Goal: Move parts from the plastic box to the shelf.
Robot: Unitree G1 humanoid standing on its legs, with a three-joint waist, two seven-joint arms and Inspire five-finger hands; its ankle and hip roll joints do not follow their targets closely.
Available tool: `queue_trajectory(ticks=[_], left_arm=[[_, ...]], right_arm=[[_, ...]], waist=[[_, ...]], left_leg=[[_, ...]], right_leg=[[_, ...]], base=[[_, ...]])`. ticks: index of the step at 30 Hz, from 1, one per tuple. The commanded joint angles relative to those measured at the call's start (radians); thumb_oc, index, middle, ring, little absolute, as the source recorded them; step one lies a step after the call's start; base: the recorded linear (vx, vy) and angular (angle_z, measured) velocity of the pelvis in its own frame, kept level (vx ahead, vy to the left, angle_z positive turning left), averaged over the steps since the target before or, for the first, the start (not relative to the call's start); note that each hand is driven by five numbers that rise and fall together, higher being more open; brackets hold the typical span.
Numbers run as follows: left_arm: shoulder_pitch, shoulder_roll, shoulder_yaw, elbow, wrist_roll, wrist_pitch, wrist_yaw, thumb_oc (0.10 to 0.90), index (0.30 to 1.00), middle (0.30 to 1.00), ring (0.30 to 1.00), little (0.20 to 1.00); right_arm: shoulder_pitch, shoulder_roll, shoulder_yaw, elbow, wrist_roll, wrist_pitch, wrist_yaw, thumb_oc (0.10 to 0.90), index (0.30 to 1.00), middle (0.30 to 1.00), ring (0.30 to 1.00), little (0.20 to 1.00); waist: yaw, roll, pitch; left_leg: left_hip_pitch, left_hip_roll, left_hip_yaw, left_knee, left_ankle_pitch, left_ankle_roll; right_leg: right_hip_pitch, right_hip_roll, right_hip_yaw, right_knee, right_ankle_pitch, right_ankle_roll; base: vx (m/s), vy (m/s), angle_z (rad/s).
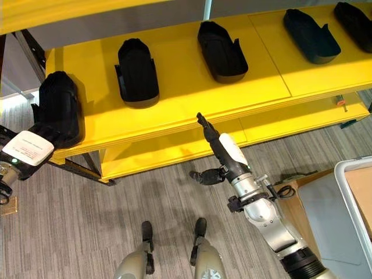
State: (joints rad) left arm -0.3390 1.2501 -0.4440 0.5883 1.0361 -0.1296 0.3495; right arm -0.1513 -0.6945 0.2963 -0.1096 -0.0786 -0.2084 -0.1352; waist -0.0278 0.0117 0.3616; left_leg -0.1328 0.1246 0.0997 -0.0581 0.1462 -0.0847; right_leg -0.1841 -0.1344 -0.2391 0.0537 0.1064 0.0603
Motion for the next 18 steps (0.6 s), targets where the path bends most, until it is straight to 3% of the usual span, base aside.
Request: queue_trajectory(ticks=[1, 11, 18], left_arm=[[0.028, 0.094, 0.096, 0.031, 0.010, 0.057, 0.008, 0.900, 1.000, 1.000, 1.000, 1.000], [0.085, 0.102, 0.280, -0.037, -0.024, 0.098, 0.063, 0.900, 1.000, 1.000, 1.000, 1.000], [0.202, 0.114, 0.486, -0.175, -0.048, 0.107, 0.109, 0.900, 1.000, 1.000, 1.000, 1.000]], right_arm=[[-0.023, -0.003, -0.084, -0.085, -0.016, -0.089, -0.026, 0.900, 1.000, 1.000, 1.000, 1.000], [-0.009, 0.008, -0.111, -0.083, -0.025, -0.083, -0.023, 0.900, 1.000, 1.000, 1.000, 1.000], [0.008, 0.019, -0.137, -0.078, -0.032, -0.080, -0.019, 0.900, 1.000, 1.000, 1.000, 1.000]], waist=[[0.009, -0.033, -0.084], [0.016, -0.025, -0.111], [0.027, -0.015, -0.133]], left_leg=[[0.087, 0.045, -0.088, 0.078, -0.157, -0.012], [0.101, 0.043, -0.089, 0.059, -0.153, -0.014], [0.120, 0.042, -0.093, 0.043, -0.150, -0.015]], right_leg=[[-0.019, -0.121, 0.034, 0.050, 0.011, 0.126], [0.000, -0.118, 0.027, 0.032, 0.013, 0.126], [0.022, -0.116, 0.018, 0.014, 0.012, 0.126]], base=[[0.00, 0.000, 0.00], [0.00, 0.000, 0.00], [0.00, -0.001, 0.01]])
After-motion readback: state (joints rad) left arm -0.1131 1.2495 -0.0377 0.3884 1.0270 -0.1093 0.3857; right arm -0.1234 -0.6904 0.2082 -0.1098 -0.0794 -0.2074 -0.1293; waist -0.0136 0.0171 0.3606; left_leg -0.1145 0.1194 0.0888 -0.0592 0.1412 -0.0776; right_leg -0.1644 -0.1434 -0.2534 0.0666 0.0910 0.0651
